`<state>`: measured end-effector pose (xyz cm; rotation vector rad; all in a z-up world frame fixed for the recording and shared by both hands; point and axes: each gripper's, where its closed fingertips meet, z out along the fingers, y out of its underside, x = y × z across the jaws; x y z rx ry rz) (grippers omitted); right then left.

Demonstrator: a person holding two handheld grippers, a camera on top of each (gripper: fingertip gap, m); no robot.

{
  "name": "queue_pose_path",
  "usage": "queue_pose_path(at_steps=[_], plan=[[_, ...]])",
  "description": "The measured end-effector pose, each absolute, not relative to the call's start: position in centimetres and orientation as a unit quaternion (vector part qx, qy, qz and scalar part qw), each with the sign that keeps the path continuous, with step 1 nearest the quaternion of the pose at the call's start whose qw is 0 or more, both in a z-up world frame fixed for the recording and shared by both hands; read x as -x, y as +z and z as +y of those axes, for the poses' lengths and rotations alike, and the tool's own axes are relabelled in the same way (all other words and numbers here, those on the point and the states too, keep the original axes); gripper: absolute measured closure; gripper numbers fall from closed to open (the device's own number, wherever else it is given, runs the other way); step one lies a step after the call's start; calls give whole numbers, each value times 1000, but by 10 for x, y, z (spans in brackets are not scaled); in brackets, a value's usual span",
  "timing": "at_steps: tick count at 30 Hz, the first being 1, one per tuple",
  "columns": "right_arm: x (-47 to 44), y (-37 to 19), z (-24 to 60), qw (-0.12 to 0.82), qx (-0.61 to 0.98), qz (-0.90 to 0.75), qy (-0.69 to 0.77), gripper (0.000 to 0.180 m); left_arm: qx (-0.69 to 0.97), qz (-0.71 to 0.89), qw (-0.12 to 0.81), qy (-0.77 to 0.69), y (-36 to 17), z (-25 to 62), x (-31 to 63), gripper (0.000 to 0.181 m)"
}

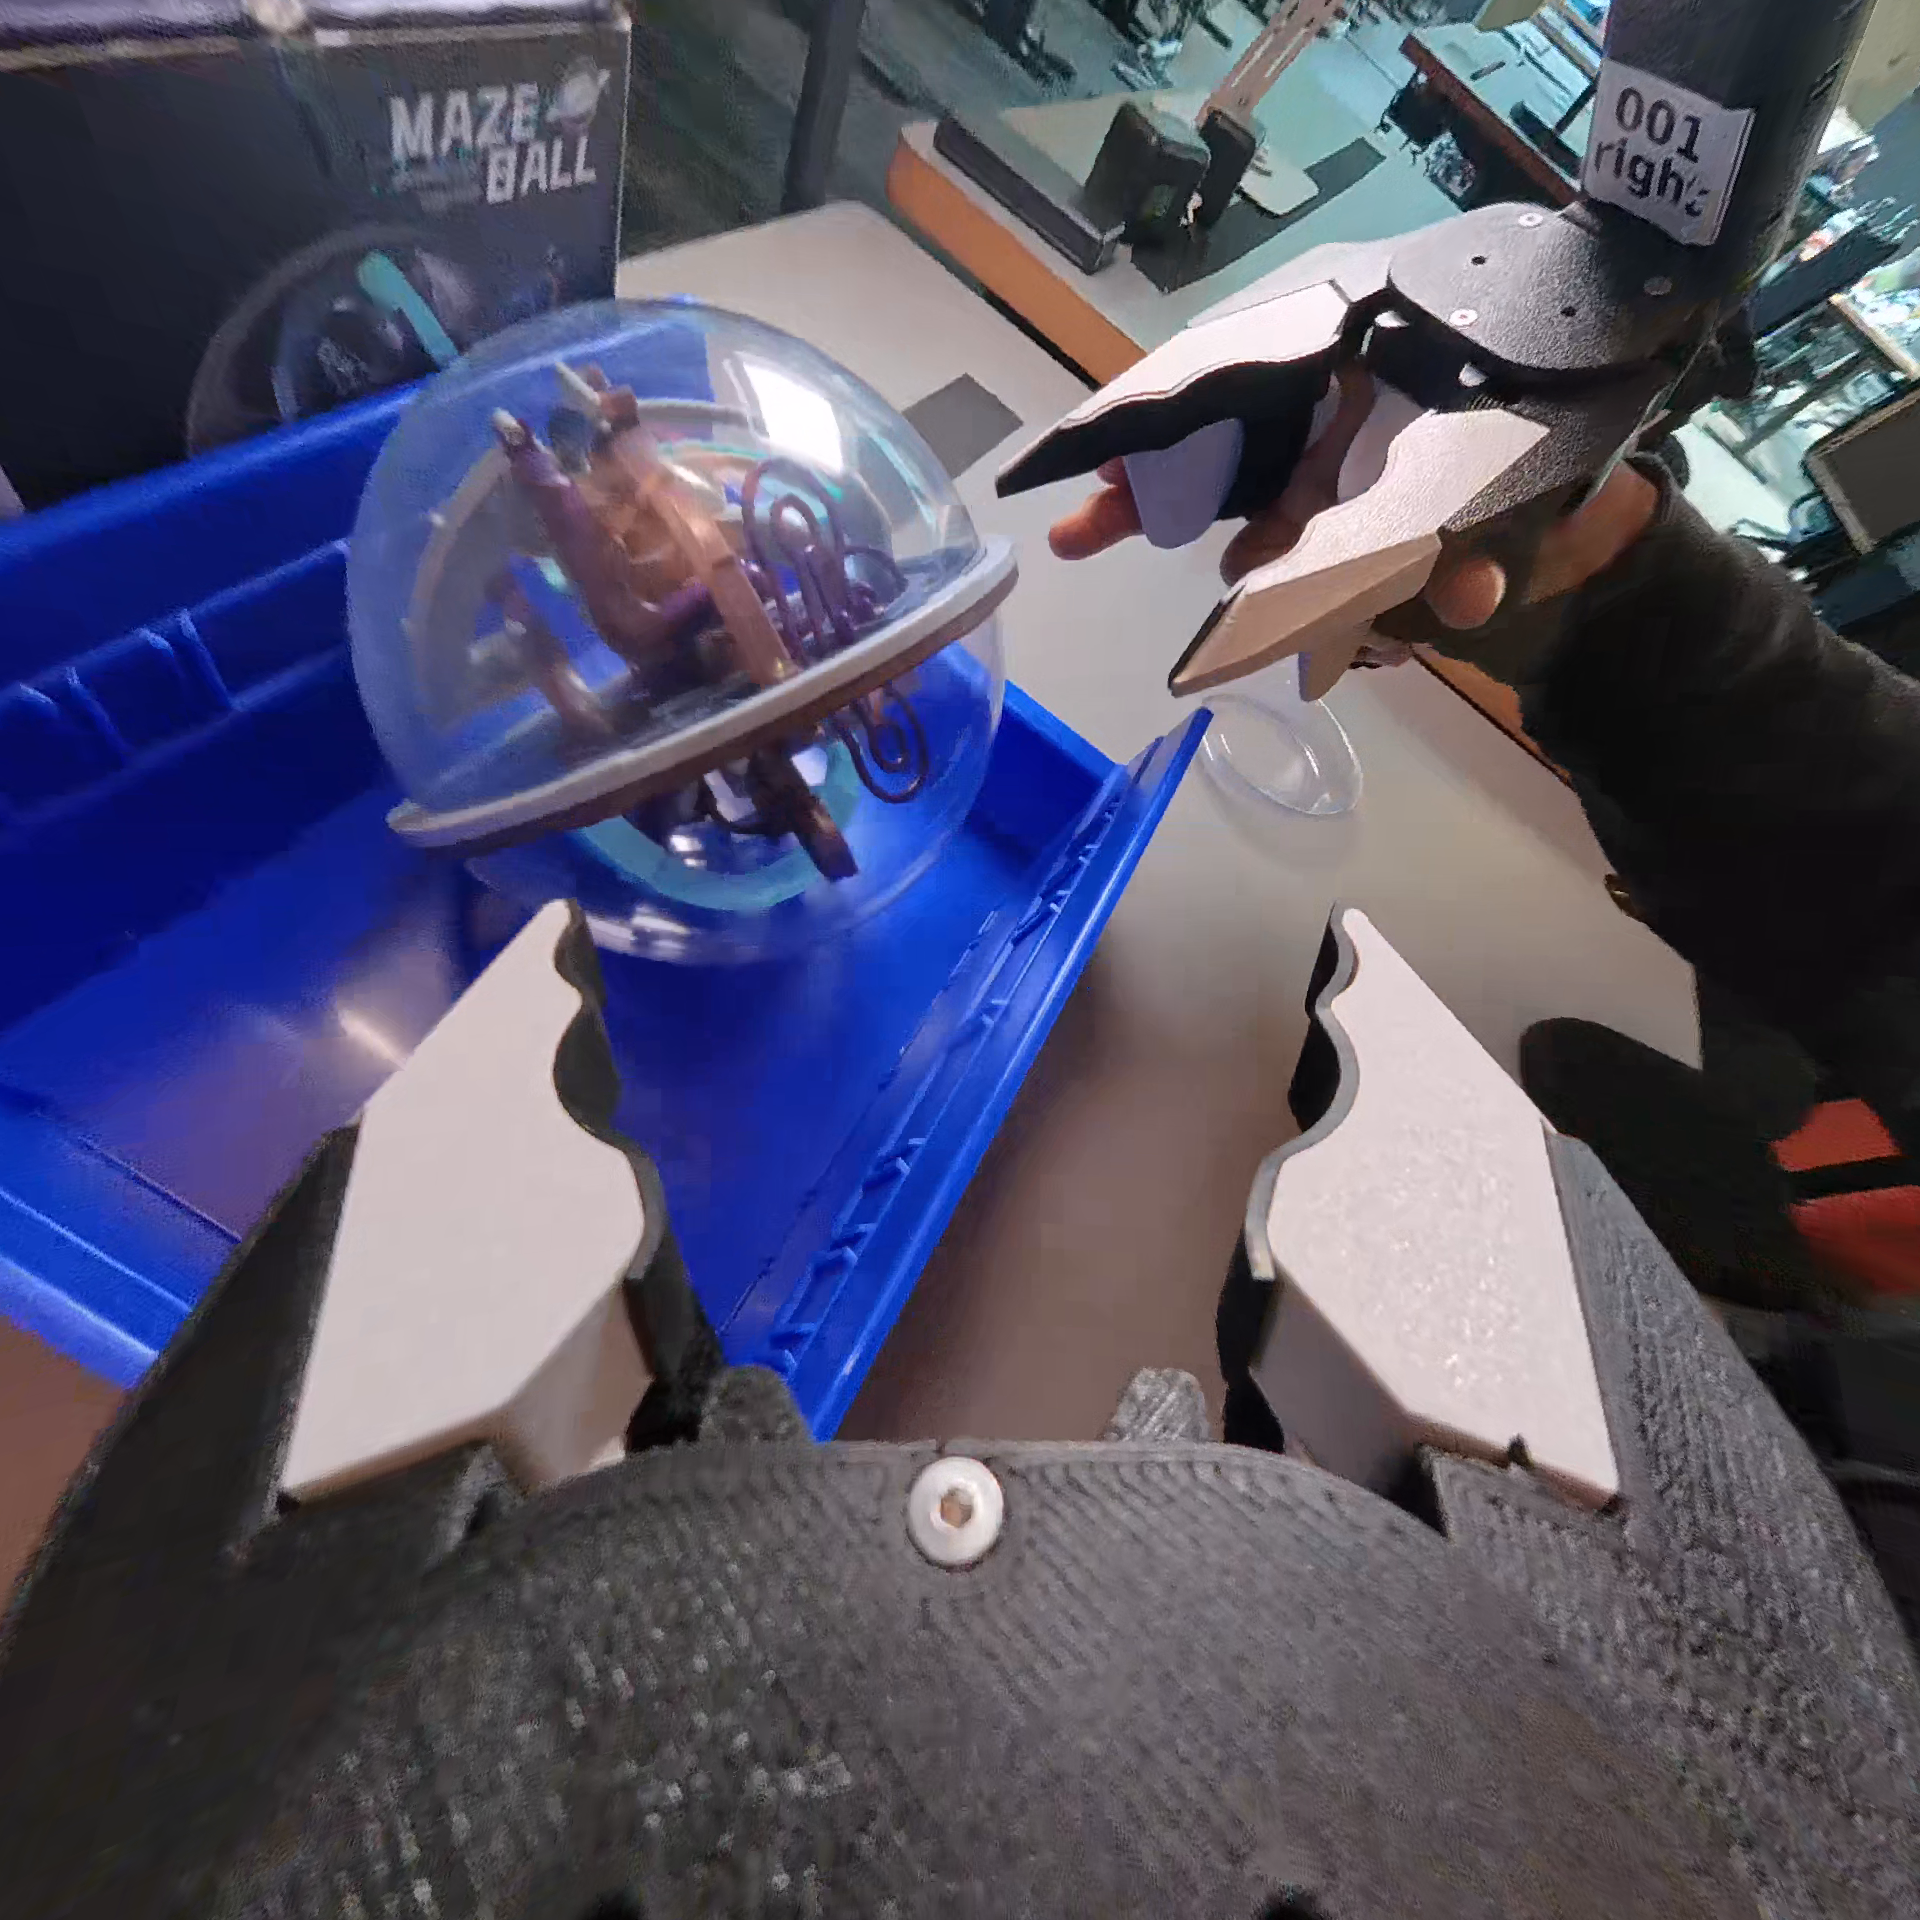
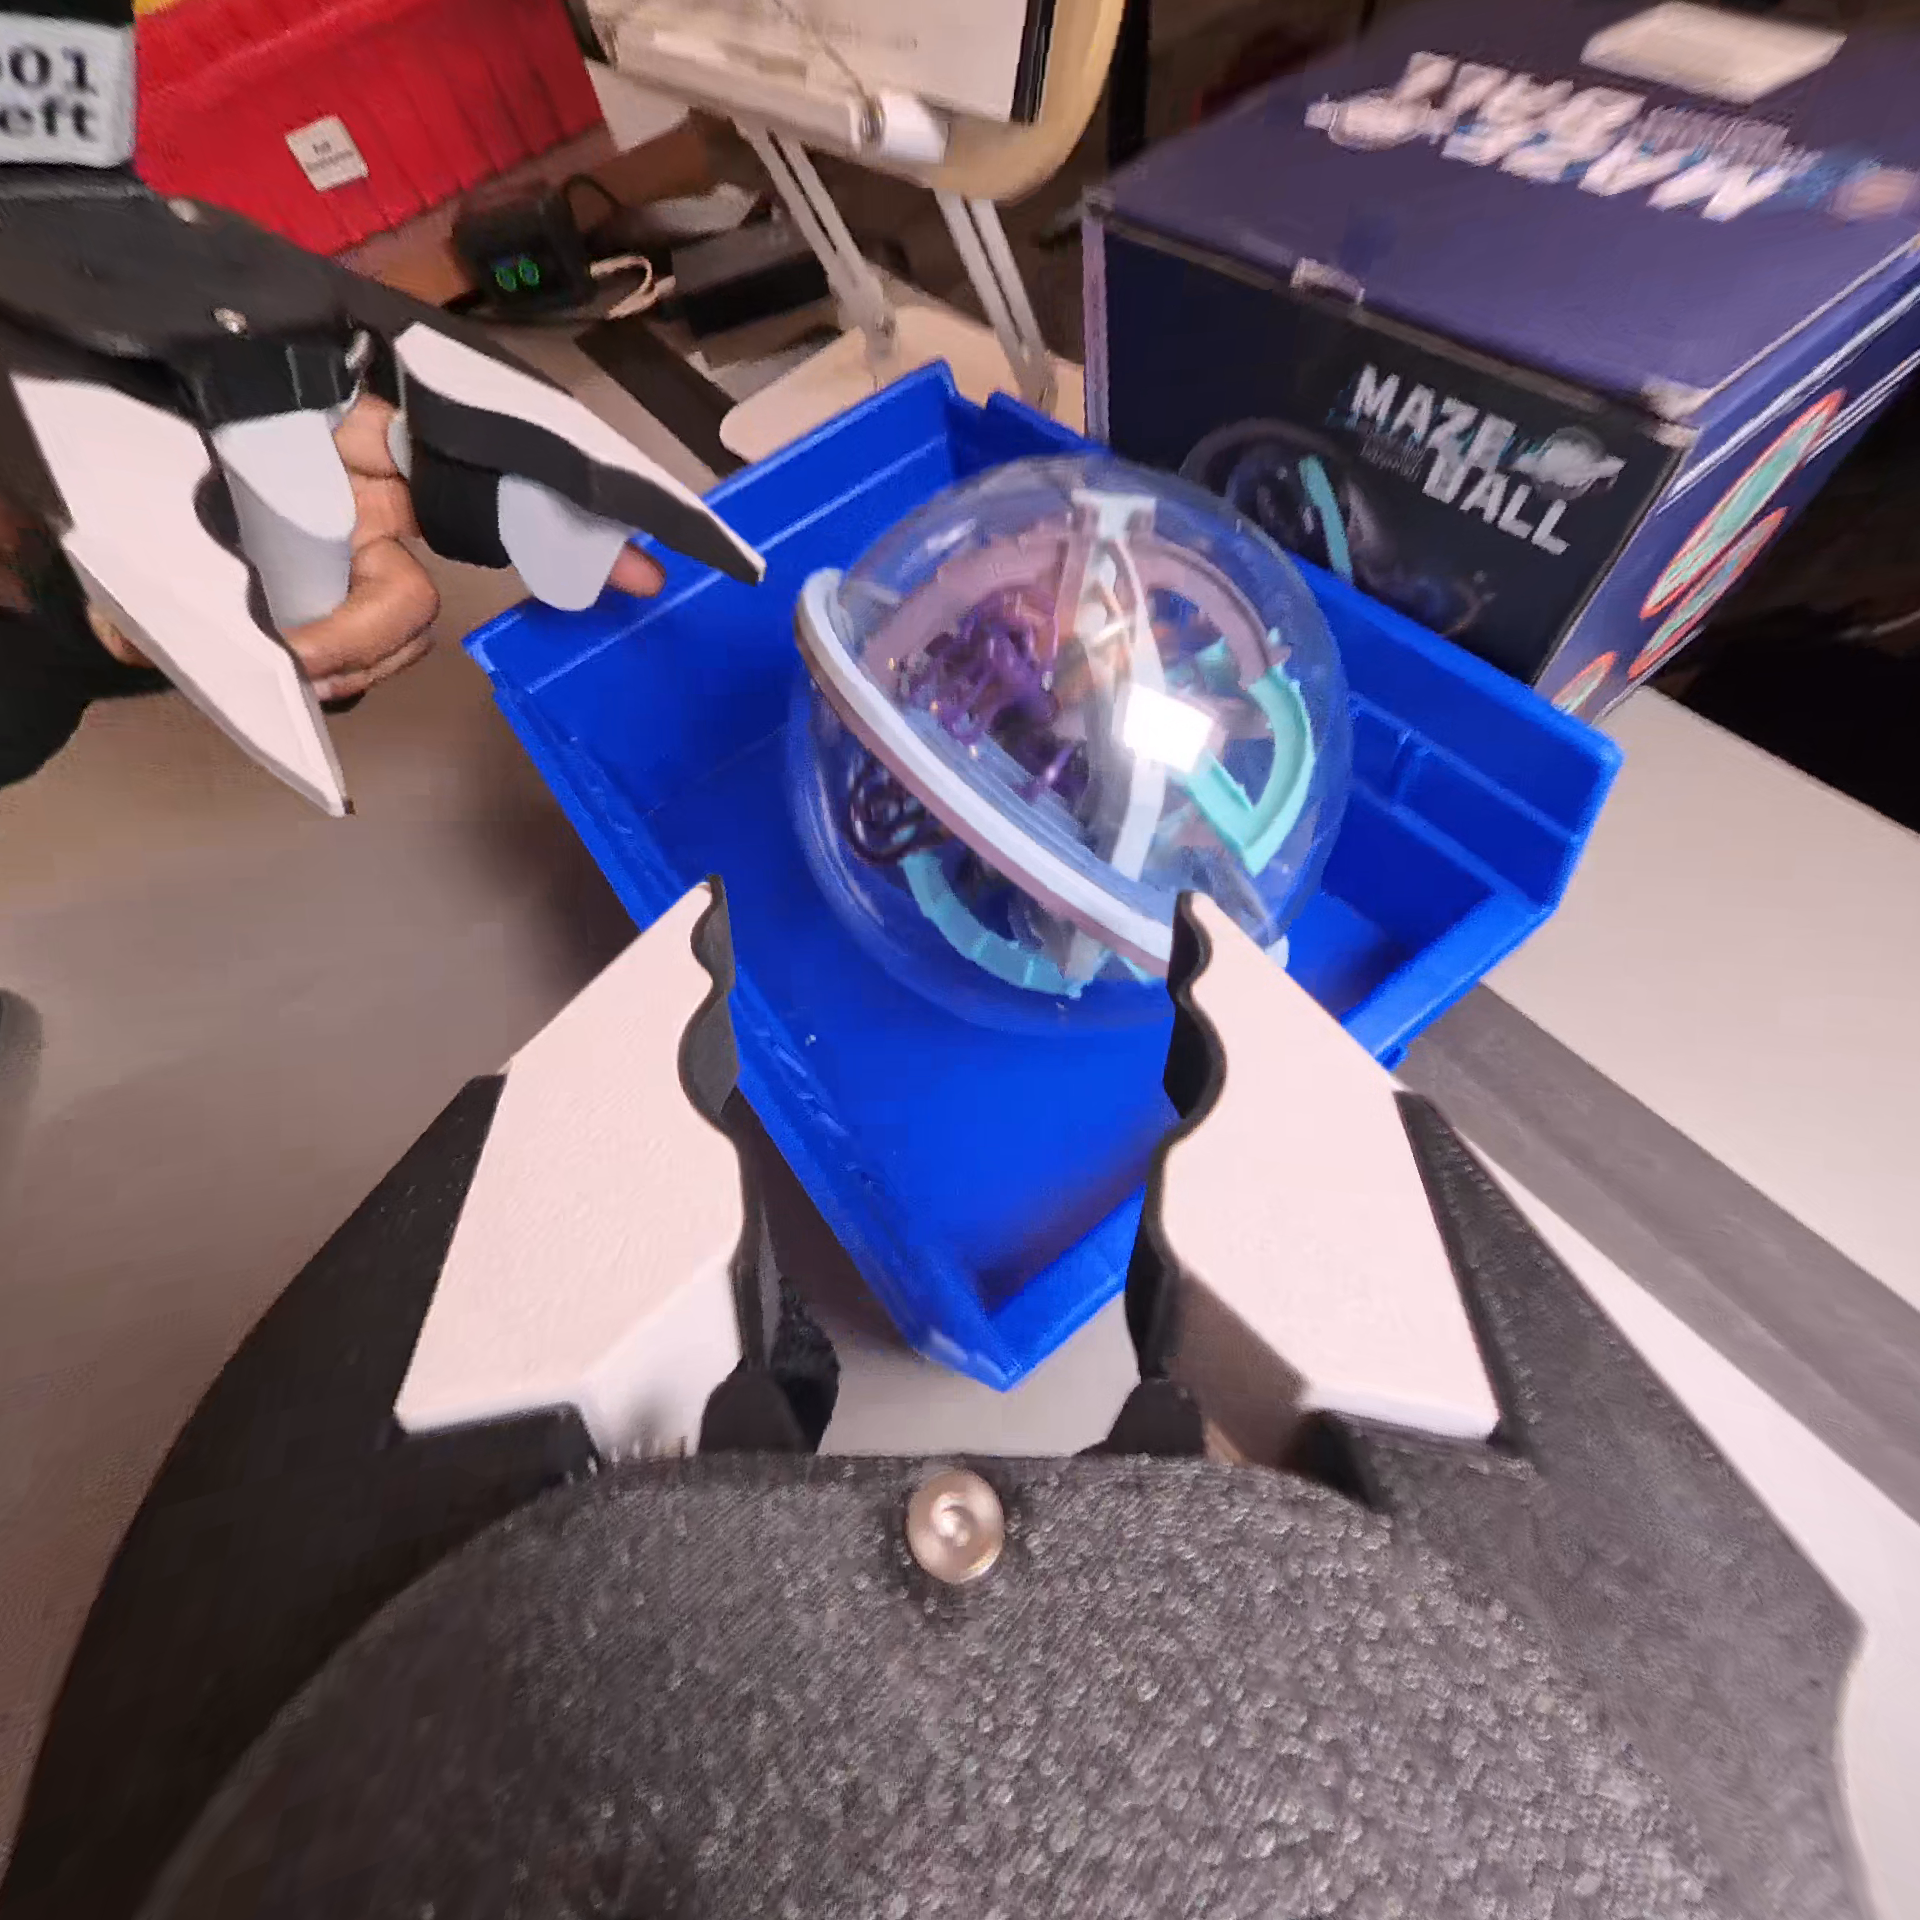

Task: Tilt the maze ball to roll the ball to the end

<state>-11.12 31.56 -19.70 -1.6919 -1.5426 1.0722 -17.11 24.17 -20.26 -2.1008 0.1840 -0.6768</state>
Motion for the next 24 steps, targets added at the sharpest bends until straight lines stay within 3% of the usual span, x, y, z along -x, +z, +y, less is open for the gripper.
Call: queue_pose_path(at_steps=[3, 5, 10, 18, 24], plan=[[108, -172, 316, 385, 616, -568, 387, 109, 835, 83, 494, -228, -193, 233, 169, 49], [115, -161, 316, 434, 602, -562, 366, 128, 820, 73, 517, -233, -184, 230, 163, 53], [133, -195, 298, 468, 574, -631, 230, 168, 751, 33, 589, -296, -152, 214, 146, 58], [146, -219, 271, 419, 554, -699, 169, 174, 709, -4, 645, -286, -143, 196, 190, 66], [135, -188, 237, 437, 568, -633, 293, 151, 732, 31, 656, -182, -155, 189, 202, 67]])
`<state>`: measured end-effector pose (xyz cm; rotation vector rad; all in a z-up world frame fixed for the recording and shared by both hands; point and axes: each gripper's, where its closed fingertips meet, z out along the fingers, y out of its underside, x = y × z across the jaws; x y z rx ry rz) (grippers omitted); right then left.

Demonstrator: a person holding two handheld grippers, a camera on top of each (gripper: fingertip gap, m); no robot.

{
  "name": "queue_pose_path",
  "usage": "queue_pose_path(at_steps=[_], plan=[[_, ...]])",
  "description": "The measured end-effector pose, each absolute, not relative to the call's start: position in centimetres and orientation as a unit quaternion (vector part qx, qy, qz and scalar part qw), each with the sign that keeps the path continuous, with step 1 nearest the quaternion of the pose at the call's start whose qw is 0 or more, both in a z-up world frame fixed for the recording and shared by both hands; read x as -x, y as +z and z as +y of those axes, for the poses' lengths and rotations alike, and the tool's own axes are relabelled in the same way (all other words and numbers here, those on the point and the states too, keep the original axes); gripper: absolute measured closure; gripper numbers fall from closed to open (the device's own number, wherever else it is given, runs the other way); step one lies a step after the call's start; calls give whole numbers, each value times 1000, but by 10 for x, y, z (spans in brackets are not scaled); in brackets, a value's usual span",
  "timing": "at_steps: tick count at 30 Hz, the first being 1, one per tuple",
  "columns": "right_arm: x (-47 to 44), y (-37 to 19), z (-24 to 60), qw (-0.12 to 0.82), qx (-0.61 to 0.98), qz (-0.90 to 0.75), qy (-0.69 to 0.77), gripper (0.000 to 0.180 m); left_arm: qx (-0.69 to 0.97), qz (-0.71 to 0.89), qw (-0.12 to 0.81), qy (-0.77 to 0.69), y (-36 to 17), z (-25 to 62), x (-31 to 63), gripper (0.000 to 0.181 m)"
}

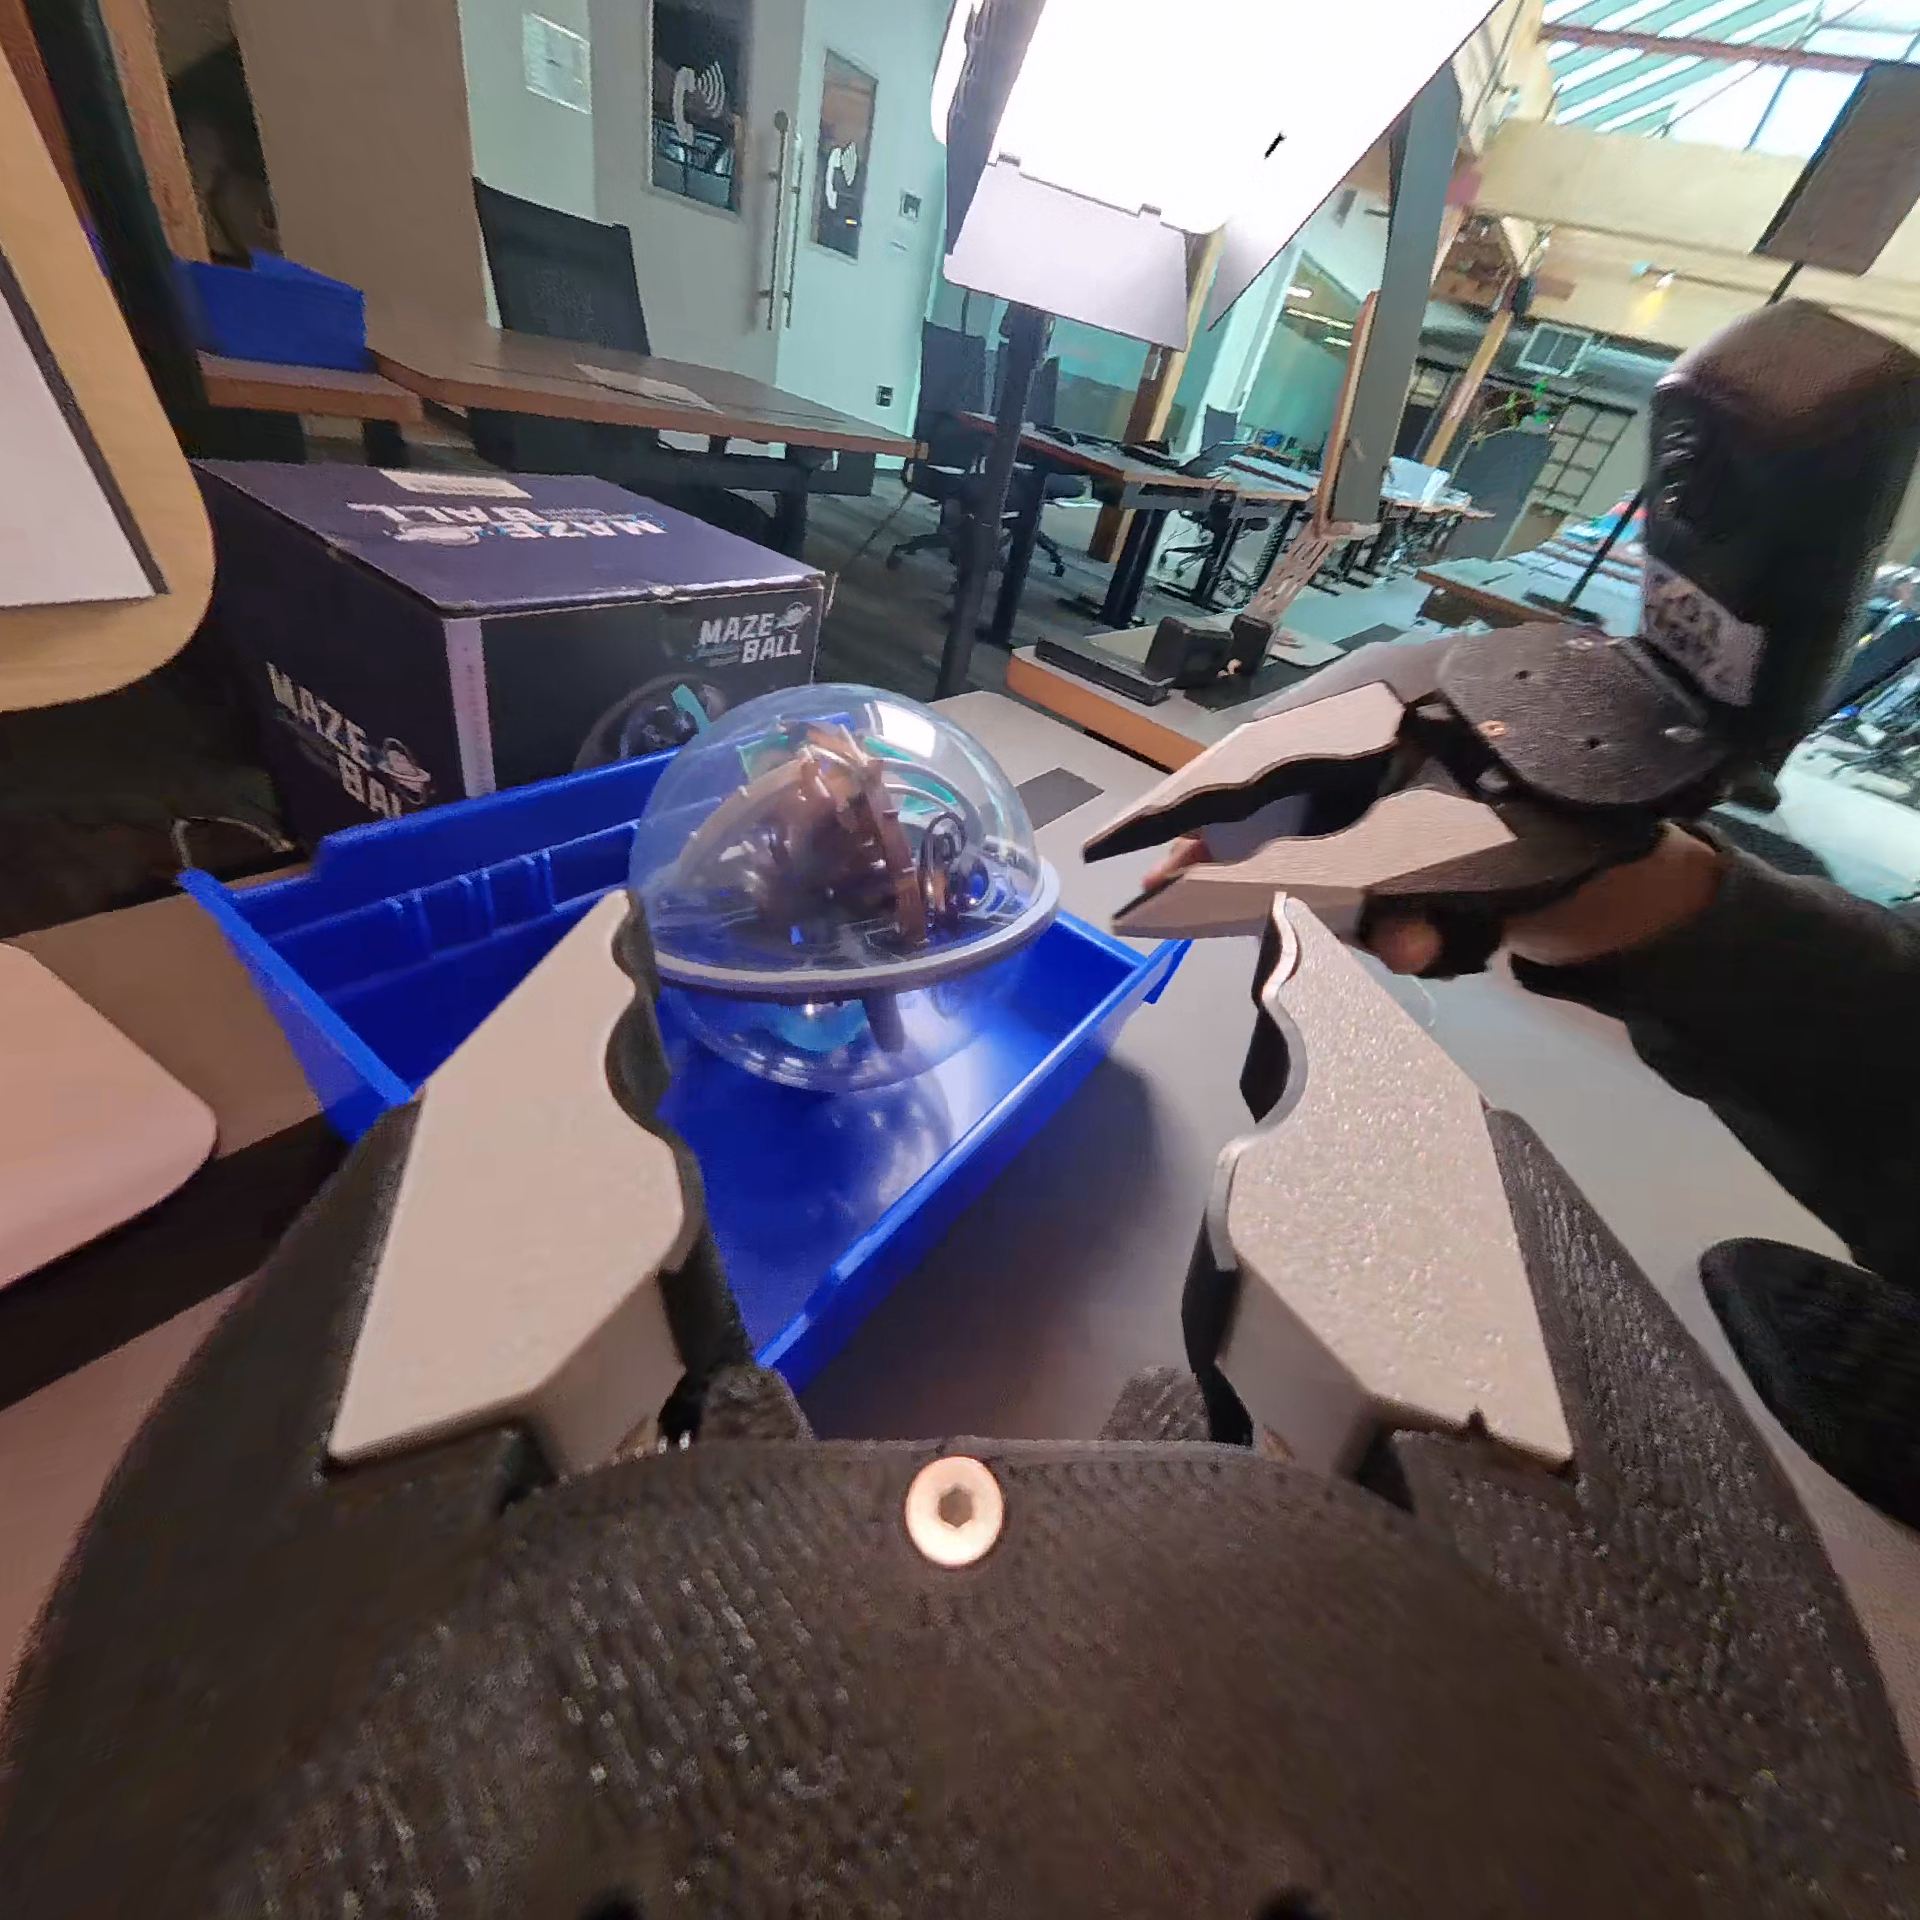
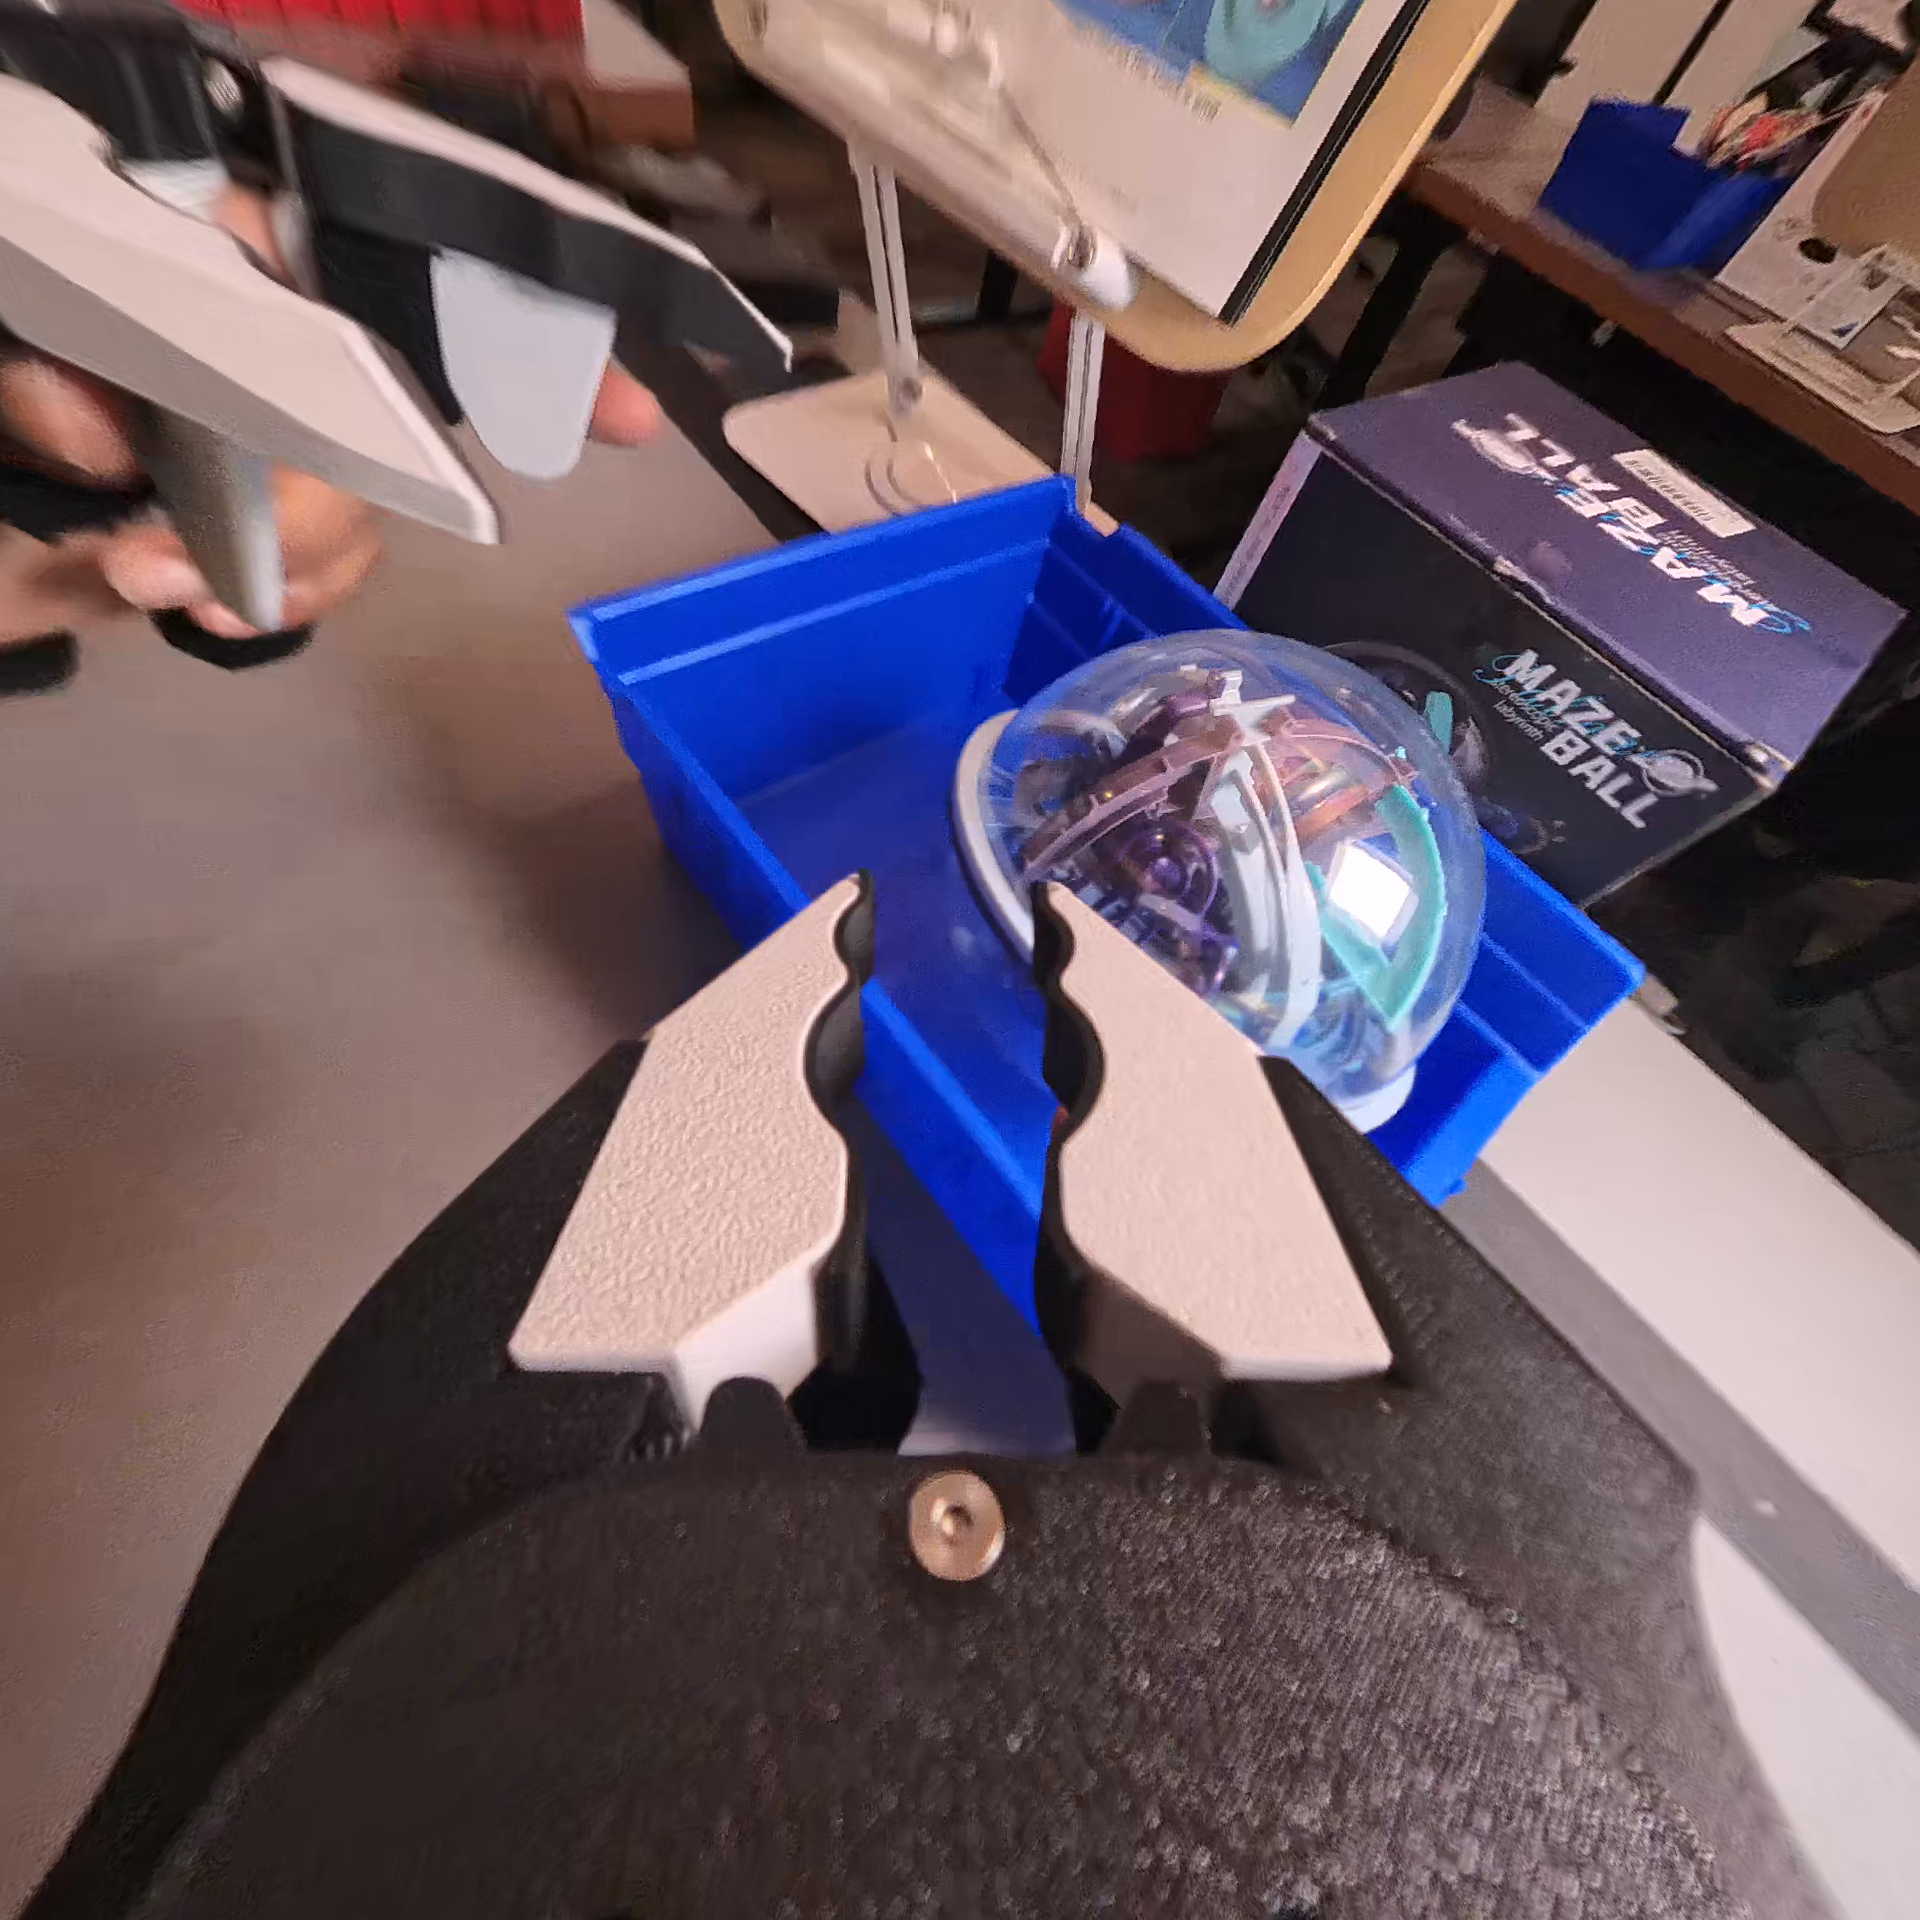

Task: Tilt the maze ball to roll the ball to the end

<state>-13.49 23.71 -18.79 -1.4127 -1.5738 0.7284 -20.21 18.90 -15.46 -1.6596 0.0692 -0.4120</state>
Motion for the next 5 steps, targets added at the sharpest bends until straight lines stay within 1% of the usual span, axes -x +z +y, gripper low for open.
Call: queue_pose_path(at_steps=[2, 5], plan=[[119, -179, 225, 457, 578, -594, 323, 139, 729, 38, 665, -157, -146, 185, 198, 69], [86, -177, 212, 497, 593, -548, 316, 130, 723, 45, 678, -126, -131, 177, 186, 78]])
